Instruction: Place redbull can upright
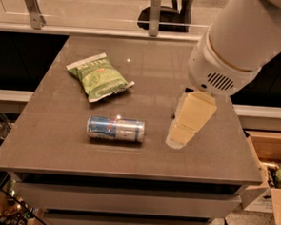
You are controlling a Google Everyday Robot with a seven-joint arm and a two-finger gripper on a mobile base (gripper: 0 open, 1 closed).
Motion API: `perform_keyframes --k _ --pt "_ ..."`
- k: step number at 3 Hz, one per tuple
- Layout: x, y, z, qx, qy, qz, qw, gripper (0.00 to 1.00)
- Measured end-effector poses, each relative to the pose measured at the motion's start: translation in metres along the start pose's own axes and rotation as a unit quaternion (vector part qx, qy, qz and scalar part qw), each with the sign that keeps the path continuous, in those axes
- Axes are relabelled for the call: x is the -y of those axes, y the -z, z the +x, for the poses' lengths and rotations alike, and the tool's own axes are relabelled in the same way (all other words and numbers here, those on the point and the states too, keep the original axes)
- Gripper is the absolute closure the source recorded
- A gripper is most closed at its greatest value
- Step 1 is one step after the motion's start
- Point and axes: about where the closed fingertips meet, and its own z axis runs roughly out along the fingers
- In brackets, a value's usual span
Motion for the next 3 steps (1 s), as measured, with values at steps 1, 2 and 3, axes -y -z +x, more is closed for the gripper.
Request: perform_keyframes --k 1,2,3 --pt "0.004 0.002 -0.009 -0.025 0.008 0.003 0.9997 0.0" --pt "0.006 -0.009 -0.016 -0.042 0.012 -0.002 0.999 0.0" --pt "0.005 -0.025 -0.024 -0.041 0.014 -0.011 0.999 0.0"
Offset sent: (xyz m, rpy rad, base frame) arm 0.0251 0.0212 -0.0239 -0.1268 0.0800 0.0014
